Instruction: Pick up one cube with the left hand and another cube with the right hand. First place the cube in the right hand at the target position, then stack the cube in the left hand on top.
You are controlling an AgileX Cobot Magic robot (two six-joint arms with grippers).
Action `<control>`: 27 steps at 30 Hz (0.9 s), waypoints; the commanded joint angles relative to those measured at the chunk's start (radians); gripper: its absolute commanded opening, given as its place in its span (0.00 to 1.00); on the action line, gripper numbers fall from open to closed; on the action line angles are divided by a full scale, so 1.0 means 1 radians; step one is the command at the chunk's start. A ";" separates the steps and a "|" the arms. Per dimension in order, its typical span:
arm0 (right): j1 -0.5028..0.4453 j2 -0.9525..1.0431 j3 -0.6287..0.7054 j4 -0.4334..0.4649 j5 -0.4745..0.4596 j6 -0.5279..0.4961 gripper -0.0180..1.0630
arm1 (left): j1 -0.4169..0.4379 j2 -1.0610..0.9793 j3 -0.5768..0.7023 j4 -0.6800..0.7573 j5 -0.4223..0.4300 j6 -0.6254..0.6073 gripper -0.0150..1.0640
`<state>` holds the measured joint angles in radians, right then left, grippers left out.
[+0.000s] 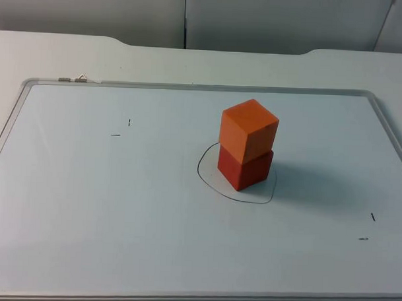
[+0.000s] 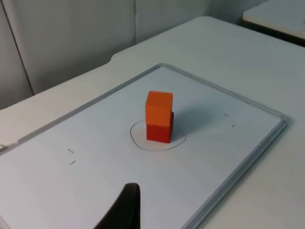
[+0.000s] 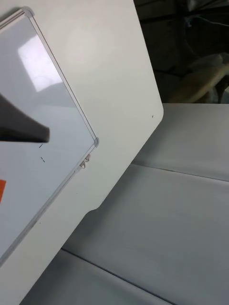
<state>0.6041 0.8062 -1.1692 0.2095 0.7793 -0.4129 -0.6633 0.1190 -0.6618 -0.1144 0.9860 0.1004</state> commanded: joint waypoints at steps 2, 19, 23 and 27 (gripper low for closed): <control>0.004 -0.004 0.002 0.006 0.007 -0.009 0.92 | -0.008 -0.080 0.074 0.064 0.000 -0.054 0.99; 0.004 -0.013 0.086 -0.006 -0.077 -0.018 0.92 | -0.006 -0.119 0.150 0.147 0.091 -0.109 0.99; 0.004 -0.024 0.162 0.001 -0.160 -0.024 0.92 | -0.006 -0.119 0.150 0.147 0.091 -0.109 0.99; 0.004 -0.052 0.180 0.029 -0.150 -0.036 0.92 | -0.006 -0.119 0.150 0.147 0.091 -0.109 0.99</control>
<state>0.6041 0.7737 -0.9926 0.2202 0.6428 -0.4356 -0.6633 0.0044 -0.5151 0.0316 1.0789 0.0000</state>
